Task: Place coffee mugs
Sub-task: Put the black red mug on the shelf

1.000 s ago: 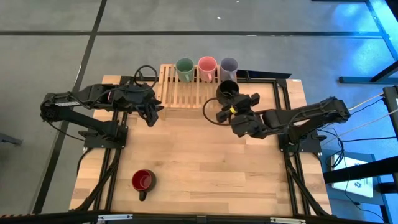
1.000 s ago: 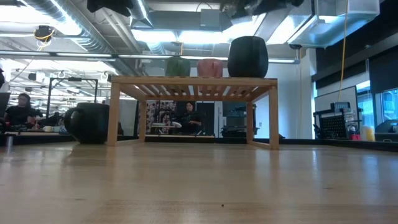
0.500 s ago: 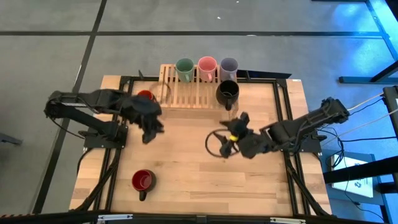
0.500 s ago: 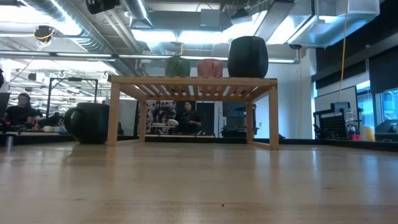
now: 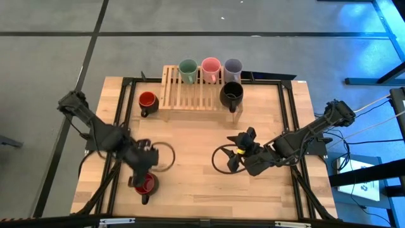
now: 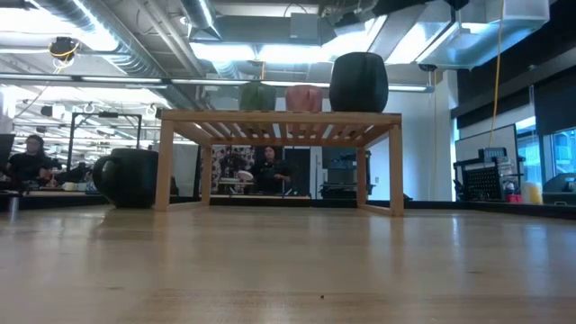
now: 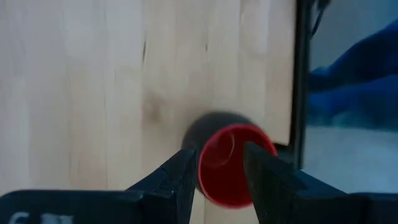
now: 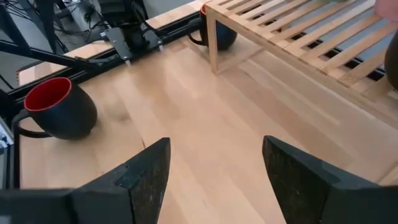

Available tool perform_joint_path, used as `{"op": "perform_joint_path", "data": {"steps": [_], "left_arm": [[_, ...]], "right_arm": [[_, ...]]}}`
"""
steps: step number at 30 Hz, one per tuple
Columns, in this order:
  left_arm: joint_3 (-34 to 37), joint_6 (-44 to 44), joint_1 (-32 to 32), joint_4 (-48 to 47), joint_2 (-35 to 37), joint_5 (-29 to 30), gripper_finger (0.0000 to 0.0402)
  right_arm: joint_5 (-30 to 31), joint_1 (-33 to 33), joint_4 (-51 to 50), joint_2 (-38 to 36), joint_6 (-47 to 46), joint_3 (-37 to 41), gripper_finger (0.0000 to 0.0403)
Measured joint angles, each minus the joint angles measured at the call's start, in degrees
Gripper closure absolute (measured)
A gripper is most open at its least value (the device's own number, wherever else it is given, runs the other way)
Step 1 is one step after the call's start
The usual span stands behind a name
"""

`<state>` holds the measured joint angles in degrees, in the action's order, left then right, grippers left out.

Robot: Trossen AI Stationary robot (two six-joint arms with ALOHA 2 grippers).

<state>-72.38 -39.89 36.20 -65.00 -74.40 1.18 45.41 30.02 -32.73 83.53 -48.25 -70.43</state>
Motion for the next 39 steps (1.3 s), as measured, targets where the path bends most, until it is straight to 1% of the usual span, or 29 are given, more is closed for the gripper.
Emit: {"op": "perform_joint_path", "data": {"steps": [4,7,10,13,16,20,26,29,31,34,35,39], "left_arm": [[0.0,-2.09,4.57,-2.78,-4.63,0.84,0.0276],[0.0,-2.83,6.78,-3.78,-8.37,0.84,0.0276],[0.0,-2.26,7.65,-4.58,-11.64,1.13,0.0276],[0.65,-1.75,7.52,-5.25,-14.09,2.69,0.0276],[3.49,-1.73,6.93,-4.44,-15.26,2.74,0.0276],[7.28,-1.51,6.44,-1.38,-15.27,0.28,0.0276],[9.03,-0.01,5.74,3.3,-15.36,-0.14,0.0278],[9.05,0.21,4.77,3.35,-15.36,0.82,0.0298],[9.05,1.11,4.2,3.34,-15.36,0.74,0.0325],[9.16,2.11,3.66,2.86,-15.4,1.26,0.0378],[9.2,2.42,3.33,3.0,-15.44,1.1,0.0387],[9.2,2.53,0.95,2.26,-13.67,0.95,0.0389]], "right_arm": [[0.04,-0.02,0.05,0.0,0.27,0.0,0.0158],[0.06,-0.02,0.02,0.0,0.66,0.0,0.0158],[0.08,-0.02,-0.13,0.0,0.88,0.0,0.0158],[0.06,-0.02,-0.19,0.0,0.92,0.0,0.0158],[0.03,0.0,-0.19,0.0,0.93,0.0,0.0158],[-0.9,0.0,-0.19,0.0,0.94,0.0,0.0158],[-1.44,-0.02,-0.34,0.0,0.98,0.0,0.0158],[-1.43,-0.02,-0.37,0.0,1.66,0.02,0.0158],[-1.43,-0.02,-0.37,0.0,2.03,0.02,0.0158],[-1.43,-0.02,-0.37,0.0,2.05,0.02,0.0158],[-1.43,-0.02,-0.37,0.0,2.05,0.02,0.0158],[-1.45,-0.02,-0.35,0.0,2.05,0.02,0.0158]]}}
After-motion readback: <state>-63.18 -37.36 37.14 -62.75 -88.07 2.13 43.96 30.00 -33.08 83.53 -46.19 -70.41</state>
